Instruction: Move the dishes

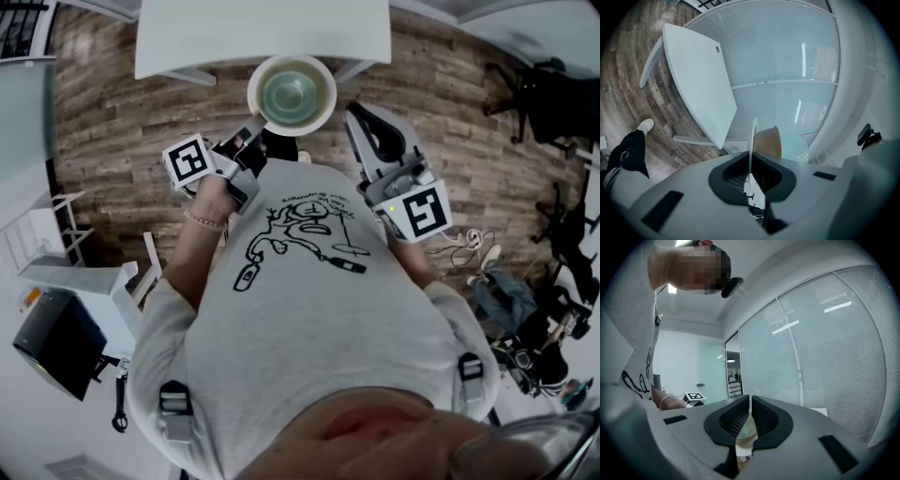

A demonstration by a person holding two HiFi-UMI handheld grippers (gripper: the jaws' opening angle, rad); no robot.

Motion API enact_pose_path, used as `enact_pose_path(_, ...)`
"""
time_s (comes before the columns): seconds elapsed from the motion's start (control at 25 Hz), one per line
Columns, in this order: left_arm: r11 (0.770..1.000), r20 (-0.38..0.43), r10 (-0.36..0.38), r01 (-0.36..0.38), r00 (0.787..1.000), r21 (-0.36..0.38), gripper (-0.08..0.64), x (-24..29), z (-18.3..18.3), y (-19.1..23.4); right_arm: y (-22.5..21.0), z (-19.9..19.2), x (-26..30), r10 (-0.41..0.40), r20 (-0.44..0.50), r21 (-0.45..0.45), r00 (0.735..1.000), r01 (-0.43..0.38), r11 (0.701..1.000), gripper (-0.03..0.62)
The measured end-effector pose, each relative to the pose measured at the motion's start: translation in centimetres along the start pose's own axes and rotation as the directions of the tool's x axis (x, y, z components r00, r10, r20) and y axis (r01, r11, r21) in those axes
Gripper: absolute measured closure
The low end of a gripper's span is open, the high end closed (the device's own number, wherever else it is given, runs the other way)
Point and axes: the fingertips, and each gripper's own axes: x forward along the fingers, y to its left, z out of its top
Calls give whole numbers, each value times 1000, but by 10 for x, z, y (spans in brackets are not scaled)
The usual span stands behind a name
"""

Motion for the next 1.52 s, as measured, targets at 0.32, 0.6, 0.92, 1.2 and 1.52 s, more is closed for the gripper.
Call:
enact_pose_path(0.32,1000,-1,0,0,1000,1,548,12,44,2,-17,2,40,-8,3,-2,1000,8,1000,554)
enact_pose_path(0.6,1000,-12,-2,2,1000,-6,548,29,85,0,-38,6,81,-16,-1,-2,1000,16,1000,554)
enact_pose_path(0.92,1000,-24,-5,5,1000,-11,548,46,138,-6,-59,13,135,-16,2,2,1000,16,1000,554)
enact_pose_path(1.2,1000,-36,3,-4,999,-21,548,67,180,-4,-84,21,178,-21,6,4,1000,21,1000,554)
enact_pose_path(1.52,1000,-51,-16,16,999,-16,548,90,220,-13,-106,28,216,-22,15,-14,1000,22,1000,553)
